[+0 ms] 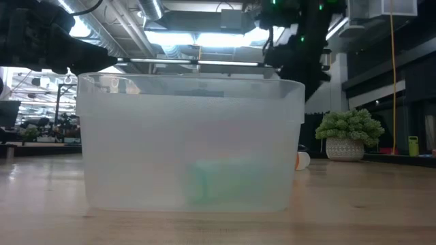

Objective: Pick and place medicine bottles into bin by pill shape (circle, oval)
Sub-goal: Put the small pink pill bottle into the transparent bin

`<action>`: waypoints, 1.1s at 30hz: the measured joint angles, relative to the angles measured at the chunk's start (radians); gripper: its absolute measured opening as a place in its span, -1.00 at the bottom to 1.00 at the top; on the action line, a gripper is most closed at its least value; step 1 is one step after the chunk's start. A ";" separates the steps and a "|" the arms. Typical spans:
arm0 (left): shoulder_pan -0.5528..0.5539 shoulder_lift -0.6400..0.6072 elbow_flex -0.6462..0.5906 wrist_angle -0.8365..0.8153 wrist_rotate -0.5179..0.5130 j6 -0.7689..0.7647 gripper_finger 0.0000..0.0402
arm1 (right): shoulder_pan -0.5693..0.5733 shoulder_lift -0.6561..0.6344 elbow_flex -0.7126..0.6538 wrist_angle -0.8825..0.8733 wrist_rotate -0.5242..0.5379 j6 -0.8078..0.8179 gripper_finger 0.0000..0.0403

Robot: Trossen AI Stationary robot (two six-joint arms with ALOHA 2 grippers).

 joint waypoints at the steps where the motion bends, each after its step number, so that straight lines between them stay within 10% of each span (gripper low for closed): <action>1: 0.000 0.000 0.000 0.000 0.000 0.000 -0.14 | -0.005 0.000 -0.033 0.052 -0.018 -0.013 -0.08; 33: 0.000 0.000 0.000 0.000 0.000 0.000 -0.14 | 0.025 0.134 -0.269 0.418 -0.024 0.168 -0.08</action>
